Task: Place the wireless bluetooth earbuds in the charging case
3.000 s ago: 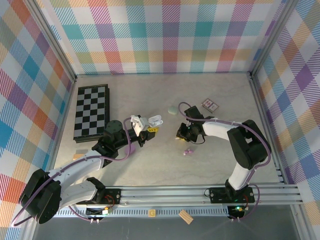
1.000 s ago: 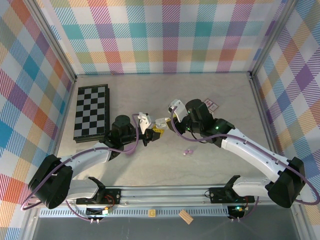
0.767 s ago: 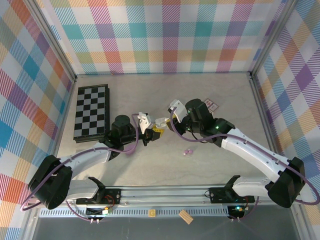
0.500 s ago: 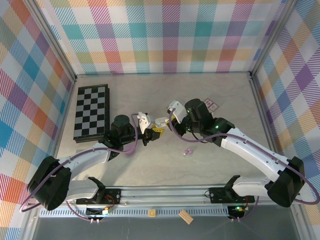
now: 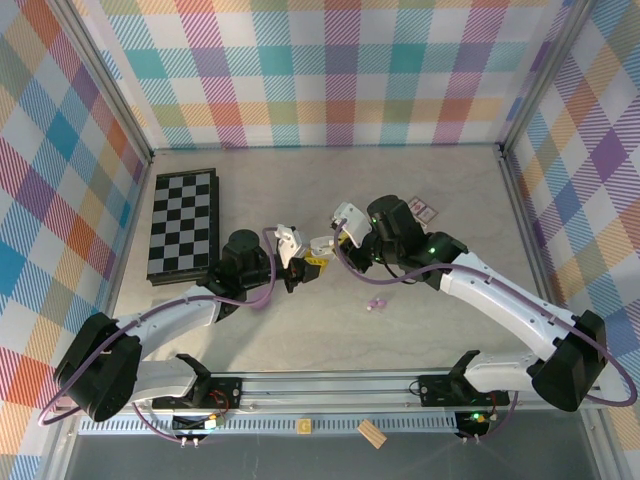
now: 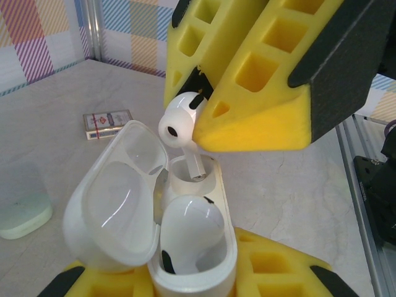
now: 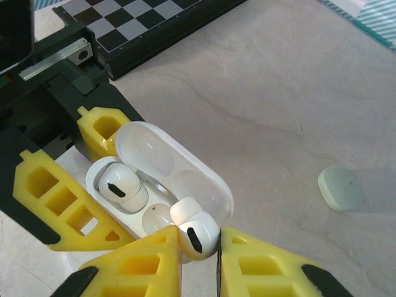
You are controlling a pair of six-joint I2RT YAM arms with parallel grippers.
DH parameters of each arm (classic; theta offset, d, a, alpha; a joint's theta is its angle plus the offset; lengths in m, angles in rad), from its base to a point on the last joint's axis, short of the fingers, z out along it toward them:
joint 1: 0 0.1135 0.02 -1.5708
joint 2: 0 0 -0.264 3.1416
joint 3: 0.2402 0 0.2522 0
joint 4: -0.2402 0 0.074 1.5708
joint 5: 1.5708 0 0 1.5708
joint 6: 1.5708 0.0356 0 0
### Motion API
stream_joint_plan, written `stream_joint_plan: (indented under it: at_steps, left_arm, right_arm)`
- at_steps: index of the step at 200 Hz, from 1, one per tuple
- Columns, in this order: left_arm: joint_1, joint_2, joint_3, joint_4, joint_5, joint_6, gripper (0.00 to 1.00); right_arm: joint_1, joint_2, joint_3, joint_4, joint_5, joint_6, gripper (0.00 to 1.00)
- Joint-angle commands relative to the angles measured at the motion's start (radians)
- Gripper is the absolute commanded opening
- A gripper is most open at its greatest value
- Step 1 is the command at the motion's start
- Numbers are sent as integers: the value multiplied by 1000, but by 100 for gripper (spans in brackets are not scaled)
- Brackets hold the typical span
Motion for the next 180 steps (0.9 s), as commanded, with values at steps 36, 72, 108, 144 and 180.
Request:
stream_joint_plan:
  at_steps: [36,72,108,144,180]
  left_arm:
    - [-3,-33,34,19,21,1,2]
    - [-4,-29,34,21,33,1,2]
    - [-4,-39,28,27,26,1,2]
    - [-4,-41,20,31,22,2,2]
    - [-3,-43,12,41,17,3,2]
  right_arm:
    - [19,10,48,-81,-60,-113,20]
    - [22,24,68,-101,-84,-136,21]
    - [27,34,79,-118,-121,-152,23]
    - [27,15,82,-124,-118,-154,32]
    - [26,-32,70,-114,-103,-149,40]
